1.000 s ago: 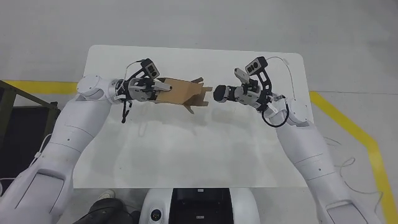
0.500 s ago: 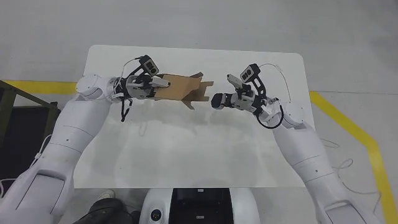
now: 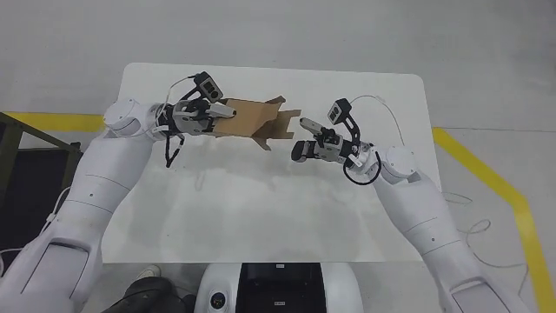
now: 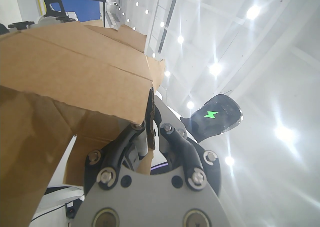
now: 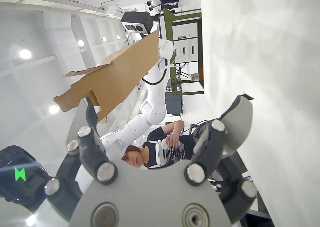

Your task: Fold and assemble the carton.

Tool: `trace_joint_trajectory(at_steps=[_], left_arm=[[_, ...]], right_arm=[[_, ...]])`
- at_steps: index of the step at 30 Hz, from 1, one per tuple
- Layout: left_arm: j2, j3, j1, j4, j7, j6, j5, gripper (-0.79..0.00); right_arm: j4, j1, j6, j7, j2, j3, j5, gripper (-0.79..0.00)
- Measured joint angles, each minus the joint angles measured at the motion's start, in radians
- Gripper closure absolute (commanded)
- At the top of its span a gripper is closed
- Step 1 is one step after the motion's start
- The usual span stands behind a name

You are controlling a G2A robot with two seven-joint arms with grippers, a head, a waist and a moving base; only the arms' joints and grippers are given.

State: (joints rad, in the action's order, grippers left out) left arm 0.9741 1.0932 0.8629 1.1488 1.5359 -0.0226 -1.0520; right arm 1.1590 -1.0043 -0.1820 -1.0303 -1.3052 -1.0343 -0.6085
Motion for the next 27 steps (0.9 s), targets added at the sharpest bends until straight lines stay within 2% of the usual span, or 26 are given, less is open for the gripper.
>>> trace_joint_trajectory(at_steps=[14, 27], left_arm=[[0.020, -0.041, -0.031, -0.031, 0.000, 0.002, 0.026, 0.000], [0.030, -0.048, -0.040, -0.028, 0.000, 0.000, 0.048, 0.000]], right_arm=[[0.036, 0.010, -0.002, -0.026, -0.013, 0.047, 0.002, -0.785], [0.033, 0.018, -0.005, -0.031, -0.021, 0.068, 0.006, -0.785]])
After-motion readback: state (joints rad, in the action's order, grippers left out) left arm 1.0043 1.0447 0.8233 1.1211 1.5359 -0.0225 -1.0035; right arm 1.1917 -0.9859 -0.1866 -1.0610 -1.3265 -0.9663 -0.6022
